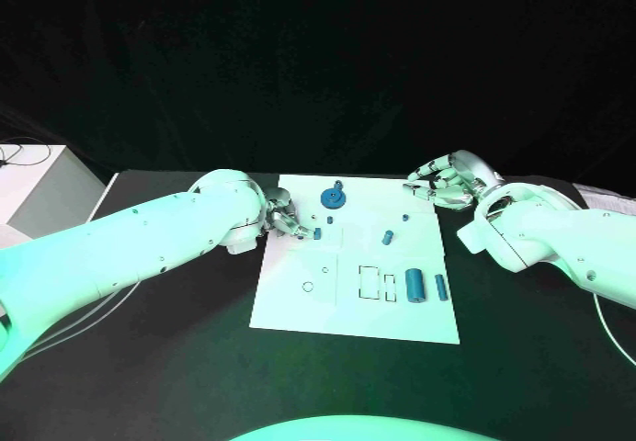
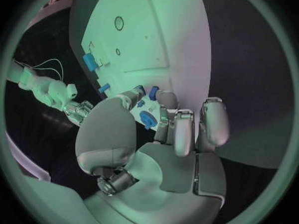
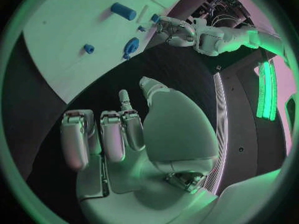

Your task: Assemble the parts on the task board

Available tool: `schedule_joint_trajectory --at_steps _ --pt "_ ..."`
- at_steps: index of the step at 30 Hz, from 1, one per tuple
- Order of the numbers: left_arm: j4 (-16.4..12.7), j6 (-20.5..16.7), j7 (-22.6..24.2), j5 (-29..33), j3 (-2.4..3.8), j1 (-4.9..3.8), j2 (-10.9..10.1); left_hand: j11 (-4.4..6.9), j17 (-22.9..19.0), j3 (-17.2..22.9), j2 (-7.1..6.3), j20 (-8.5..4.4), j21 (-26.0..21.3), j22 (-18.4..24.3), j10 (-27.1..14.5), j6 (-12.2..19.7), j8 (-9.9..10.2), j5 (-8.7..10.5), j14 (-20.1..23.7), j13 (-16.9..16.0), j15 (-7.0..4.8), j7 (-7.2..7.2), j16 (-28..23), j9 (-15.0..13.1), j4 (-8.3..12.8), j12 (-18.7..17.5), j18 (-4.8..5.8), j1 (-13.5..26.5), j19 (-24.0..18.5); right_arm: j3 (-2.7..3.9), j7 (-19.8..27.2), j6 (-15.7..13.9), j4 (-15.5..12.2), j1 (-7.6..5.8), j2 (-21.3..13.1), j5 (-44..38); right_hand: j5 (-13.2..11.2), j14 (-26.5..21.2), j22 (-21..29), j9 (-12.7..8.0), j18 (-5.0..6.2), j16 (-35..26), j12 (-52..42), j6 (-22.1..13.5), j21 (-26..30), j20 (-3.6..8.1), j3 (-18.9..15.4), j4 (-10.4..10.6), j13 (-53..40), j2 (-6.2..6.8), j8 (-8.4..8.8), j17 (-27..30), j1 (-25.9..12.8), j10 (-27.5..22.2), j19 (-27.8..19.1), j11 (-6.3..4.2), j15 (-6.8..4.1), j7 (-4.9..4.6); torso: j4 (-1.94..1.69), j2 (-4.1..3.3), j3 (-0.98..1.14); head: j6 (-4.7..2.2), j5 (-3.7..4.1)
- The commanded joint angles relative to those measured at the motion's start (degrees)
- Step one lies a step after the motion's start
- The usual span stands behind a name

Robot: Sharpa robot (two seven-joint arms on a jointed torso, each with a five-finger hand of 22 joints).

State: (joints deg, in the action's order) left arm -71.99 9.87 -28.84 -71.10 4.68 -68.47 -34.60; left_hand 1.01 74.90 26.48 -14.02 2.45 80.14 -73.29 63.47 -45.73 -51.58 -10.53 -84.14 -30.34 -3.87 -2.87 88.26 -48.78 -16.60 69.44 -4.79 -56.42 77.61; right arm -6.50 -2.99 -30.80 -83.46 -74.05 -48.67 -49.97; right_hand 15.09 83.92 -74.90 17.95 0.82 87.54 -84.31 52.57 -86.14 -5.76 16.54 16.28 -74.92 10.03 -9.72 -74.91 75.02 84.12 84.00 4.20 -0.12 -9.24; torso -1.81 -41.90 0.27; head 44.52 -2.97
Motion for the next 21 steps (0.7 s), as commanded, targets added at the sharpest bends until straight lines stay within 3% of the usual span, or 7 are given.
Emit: schedule_joint_trajectory --at_steps 1,3,6,12,17,21 --pt "-0.59 1.65 -0.81 0.25 -0.39 0.64 -0.44 -0.14 11.20 -0.50 0.04 -0.03 -0.32 0.01 -0.30 -0.05 -0.23 0.14 -4.35 0.05 -0.04 0.00 0.22 0.12 0.03 0.29 0.60 -0.83 0.38 0.01 0.73 0.07 -0.06 0.04 -0.01 -0.15 0.19 4.32 -12.47 0.08 0.20 -0.28 -0.27 -0.33 0.08 -0.18 0.33 0.10 -10.79 0.11 -0.21 -7.67 -0.29 1.46 4.14 0.16 0.14 0.03 0.06 -0.02 -0.04 -0.04 0.05" --pt "-1.48 0.43 -0.41 1.25 -0.32 0.65 -0.96 -0.15 10.72 -0.83 0.30 -0.02 -0.69 0.56 -0.76 0.12 -0.23 -0.01 -4.16 0.84 -0.04 -0.02 0.03 0.21 0.07 0.00 0.46 -1.29 -0.04 0.01 0.75 0.10 -0.05 0.06 0.01 -0.15 0.18 4.33 -12.51 0.08 0.18 -0.28 -0.33 -0.34 0.03 -0.18 0.32 0.17 -10.83 0.10 -0.23 -7.67 -0.46 1.51 4.17 0.16 0.14 0.04 0.05 -0.01 -0.07 -0.16 0.04" --pt "-2.67 -1.49 0.12 2.45 -0.04 0.67 -1.68 -0.94 7.03 -2.81 0.95 0.43 -3.14 4.02 -4.67 2.30 0.10 -0.32 -2.44 5.05 0.64 -0.87 -1.55 0.70 -0.05 -1.80 -0.35 -3.22 -2.90 0.01 0.77 0.13 -0.05 0.11 0.01 -0.15 0.18 4.33 -12.51 0.08 0.18 -0.28 -0.33 -0.34 0.03 -0.18 0.32 0.17 -10.83 0.10 -0.23 -7.67 -0.46 1.51 4.17 0.16 0.14 0.04 0.01 0.01 -0.04 -0.23 0.20" --pt "-4.87 -5.56 1.89 5.93 1.11 0.74 -3.12 -2.20 3.55 -5.74 1.95 1.40 -5.83 7.52 -7.37 5.40 0.83 -0.41 -0.52 5.35 1.77 -2.25 -3.05 1.76 -0.18 -1.63 -1.17 -4.01 -5.89 0.01 0.77 0.14 -0.07 0.21 -0.06 -0.15 0.18 4.33 -12.51 0.08 0.18 -0.28 -0.33 -0.34 0.03 -0.18 0.32 0.17 -10.83 0.10 -0.23 -7.67 -0.46 1.51 4.17 0.16 0.14 0.04 -0.09 0.05 -0.08 -0.26 0.28" --pt "-6.65 -8.80 3.15 6.49 3.04 1.16 -4.40 -2.91 3.40 -8.21 2.64 1.99 -6.03 7.59 -8.01 7.22 1.48 -0.10 -0.39 5.25 2.41 -3.05 -2.97 2.96 -0.24 -0.75 -1.22 -3.74 -5.99 0.01 0.76 0.17 -0.11 0.30 -0.12 -0.15 0.18 4.33 -12.51 0.08 0.18 -0.28 -0.33 -0.34 0.03 -0.18 0.32 0.17 -10.83 0.10 -0.23 -7.67 -0.46 1.51 4.17 0.16 0.14 0.04 -0.08 0.06 -0.05 -0.39 0.33" --pt "-7.83 -10.40 3.56 6.12 6.09 2.64 -5.15 -3.09 3.15 -8.85 2.87 2.13 -6.19 7.79 -8.17 7.75 1.66 -0.13 -0.28 5.27 2.56 -3.25 -3.03 3.32 -0.24 -0.58 -1.28 -3.90 -6.13 0.01 0.74 0.14 -0.08 0.35 -0.19 -0.15 0.18 4.33 -12.51 0.08 0.18 -0.28 -0.33 -0.34 0.03 -0.18 0.32 0.17 -10.83 0.10 -0.23 -7.67 -0.46 1.51 4.17 0.16 0.14 0.04 -0.02 0.02 -0.02 -0.41 0.31"
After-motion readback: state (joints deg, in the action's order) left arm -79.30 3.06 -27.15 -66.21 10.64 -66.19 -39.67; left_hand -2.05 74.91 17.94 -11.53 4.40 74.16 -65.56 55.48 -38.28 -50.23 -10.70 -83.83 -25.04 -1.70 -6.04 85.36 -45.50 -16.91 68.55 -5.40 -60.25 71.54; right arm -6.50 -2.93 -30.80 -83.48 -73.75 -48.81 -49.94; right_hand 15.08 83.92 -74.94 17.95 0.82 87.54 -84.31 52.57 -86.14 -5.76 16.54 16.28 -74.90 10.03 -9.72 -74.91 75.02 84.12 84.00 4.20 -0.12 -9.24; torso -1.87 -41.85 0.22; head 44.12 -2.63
